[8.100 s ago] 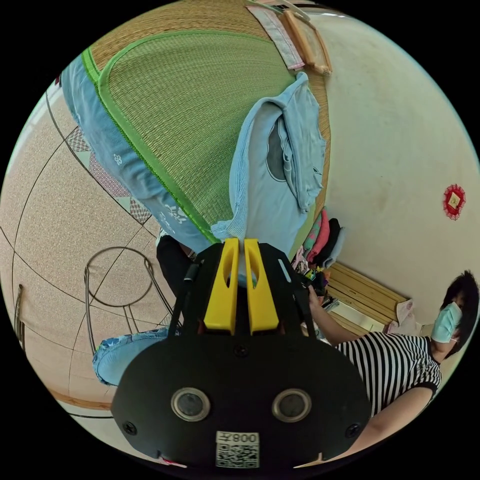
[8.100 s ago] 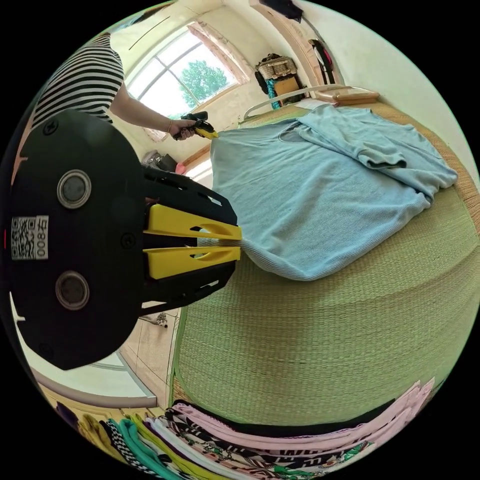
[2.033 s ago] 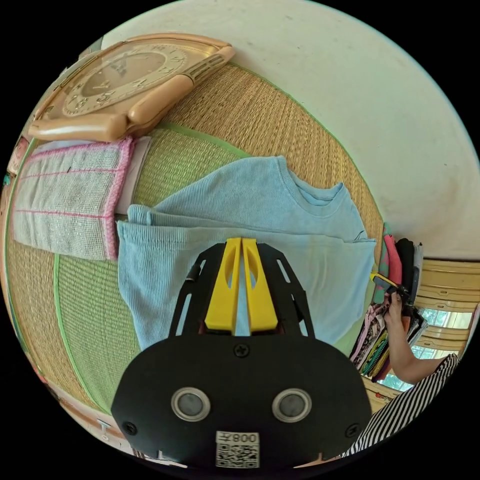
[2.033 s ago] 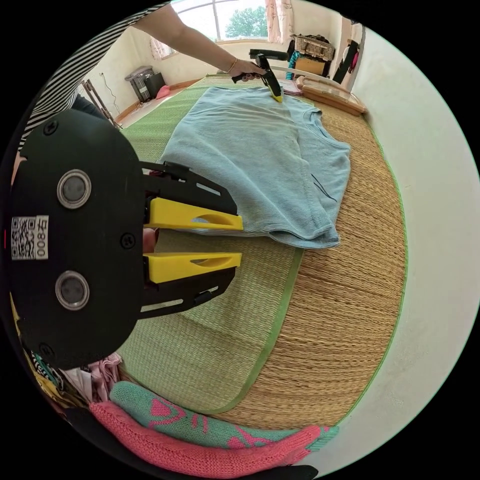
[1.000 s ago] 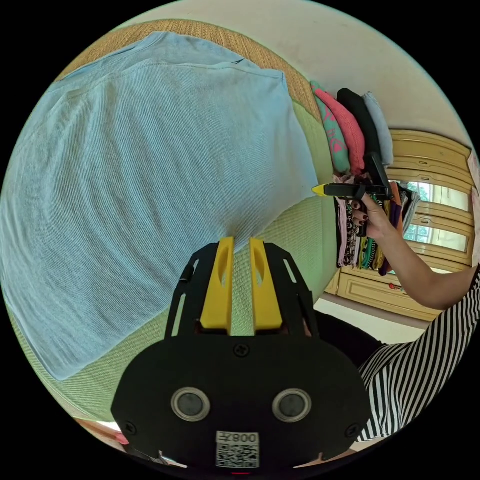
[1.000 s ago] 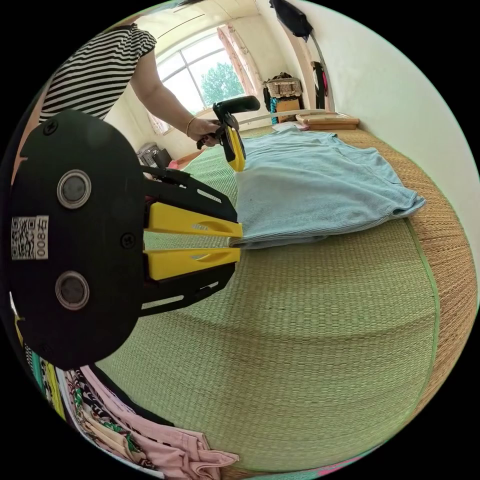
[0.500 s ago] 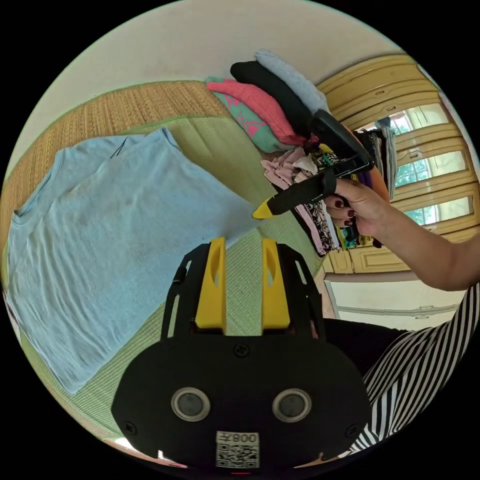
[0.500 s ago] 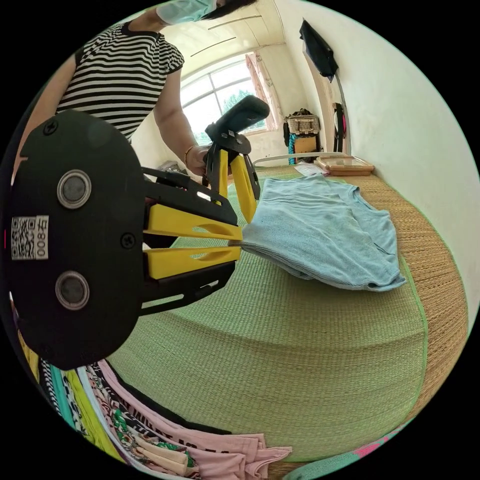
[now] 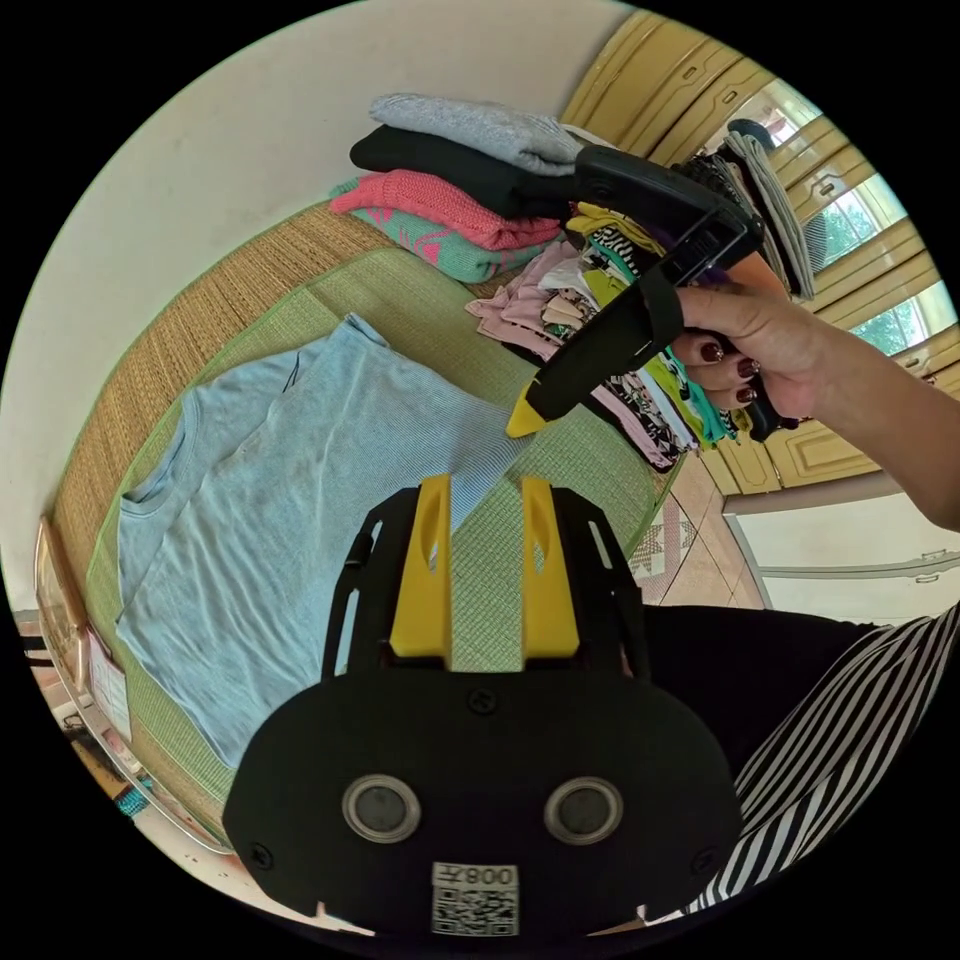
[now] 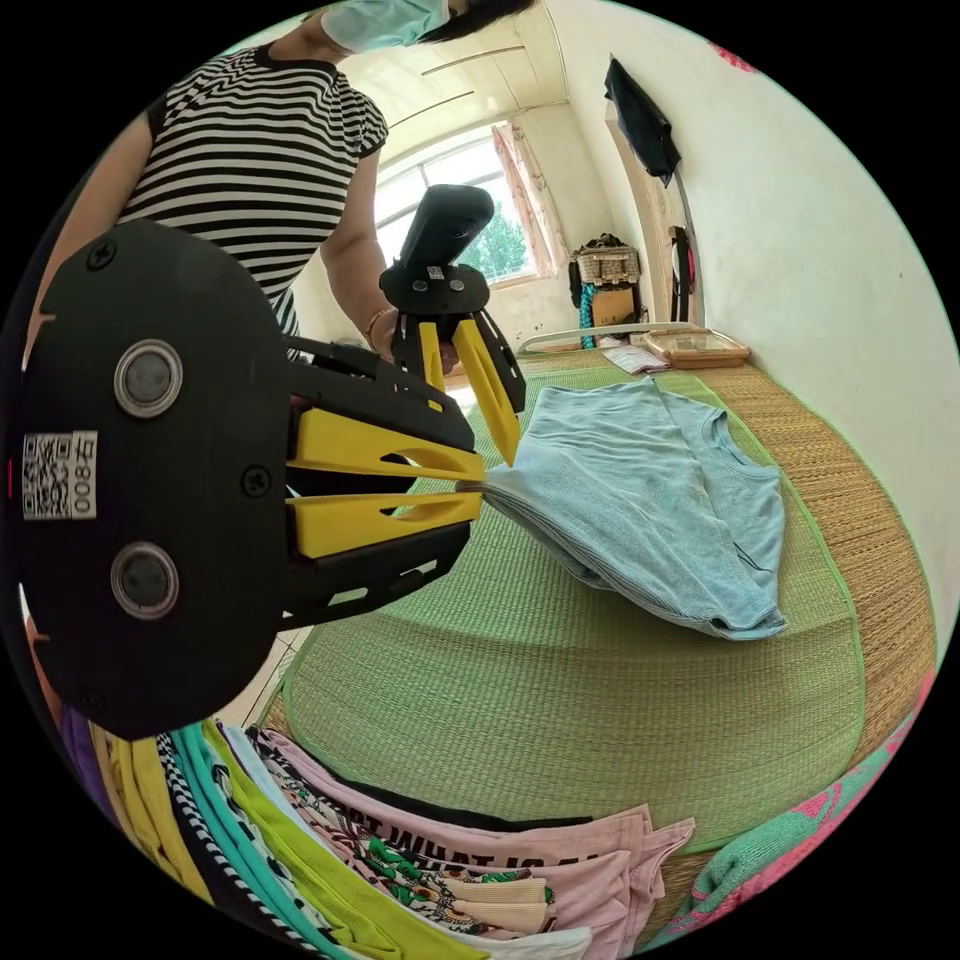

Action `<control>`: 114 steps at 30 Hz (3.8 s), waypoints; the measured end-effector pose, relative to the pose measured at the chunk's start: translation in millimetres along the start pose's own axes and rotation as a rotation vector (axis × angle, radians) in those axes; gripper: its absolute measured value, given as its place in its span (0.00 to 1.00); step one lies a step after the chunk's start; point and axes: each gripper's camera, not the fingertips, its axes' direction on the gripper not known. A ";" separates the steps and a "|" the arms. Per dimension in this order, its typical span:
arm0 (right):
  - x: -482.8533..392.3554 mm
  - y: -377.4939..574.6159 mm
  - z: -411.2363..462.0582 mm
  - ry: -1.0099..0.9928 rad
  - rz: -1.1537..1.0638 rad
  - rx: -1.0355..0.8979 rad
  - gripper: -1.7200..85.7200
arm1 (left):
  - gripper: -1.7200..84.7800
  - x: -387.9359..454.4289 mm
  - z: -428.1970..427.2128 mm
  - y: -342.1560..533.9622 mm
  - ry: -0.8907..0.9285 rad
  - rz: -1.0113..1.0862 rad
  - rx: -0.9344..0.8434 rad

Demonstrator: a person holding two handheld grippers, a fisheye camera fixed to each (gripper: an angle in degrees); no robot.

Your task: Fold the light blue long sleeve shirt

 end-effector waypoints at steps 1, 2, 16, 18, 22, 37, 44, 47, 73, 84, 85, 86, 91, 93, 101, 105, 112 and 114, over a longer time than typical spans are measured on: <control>0.3 1.0 0.3 -0.007 -0.004 -0.002 0.04 | 0.14 10.4 1.0 -2.1 -0.020 0.006 -0.006; 0.4 1.3 0.4 -0.013 -0.007 -0.002 0.04 | 0.13 21.2 5.5 -5.6 -0.024 0.034 -0.026; 69.6 -55.3 -29.5 -0.023 0.093 0.193 0.16 | 0.04 44.4 29.6 8.3 0.010 -0.043 -0.078; 86.8 -77.7 -32.0 -0.022 0.131 0.247 0.17 | 0.04 40.7 28.5 14.4 0.021 -0.057 -0.063; 105.5 -135.1 -19.9 -0.018 0.171 0.264 0.18 | 0.04 27.3 28.3 32.2 0.063 -0.099 -0.032; 115.4 -219.6 36.0 -0.075 0.210 0.211 0.09 | 0.04 -64.6 42.8 121.6 0.213 -0.193 0.046; 89.6 -233.7 53.6 -0.068 0.191 0.249 0.06 | 0.04 -128.7 55.4 182.1 0.287 -0.223 0.073; 76.0 -235.9 60.0 -0.123 0.181 0.287 0.05 | 0.04 -161.2 59.1 212.4 0.337 -0.246 0.099; -260.5 -434.3 423.4 0.004 -0.248 0.115 0.05 | 0.04 -525.7 135.5 665.5 0.709 -1.072 0.591; -314.1 -491.1 581.5 0.112 -0.264 0.033 0.05 | 0.04 -618.5 201.4 786.7 0.714 -1.239 0.666; -317.9 -496.3 595.5 0.132 -0.268 0.025 0.06 | 0.04 -626.7 208.6 795.8 0.713 -1.252 0.672; -319.3 -499.0 602.7 0.144 -0.269 0.020 0.06 | 0.04 -634.8 216.1 804.6 0.717 -1.268 0.681; -324.5 -521.0 665.1 0.217 -0.262 -0.030 0.06 | 0.04 -666.7 251.5 832.6 0.738 -1.323 0.668; -326.3 -525.7 681.8 0.226 -0.269 -0.040 0.07 | 0.04 -677.3 265.3 841.0 0.747 -1.344 0.664; -341.8 -532.1 729.0 0.255 -0.328 -0.080 0.07 | 0.05 -705.7 308.7 864.3 0.784 -1.401 0.655; -354.7 -516.4 732.9 0.256 -0.397 -0.065 0.09 | 0.05 -708.6 312.3 871.6 0.740 -1.434 0.659; -347.6 -451.0 726.2 0.240 -0.473 -0.088 0.10 | 0.06 -701.9 301.8 858.9 0.588 -1.406 0.687; -337.5 -424.4 729.6 0.287 -0.488 -0.144 0.10 | 0.06 -701.8 297.1 846.9 0.550 -1.346 0.686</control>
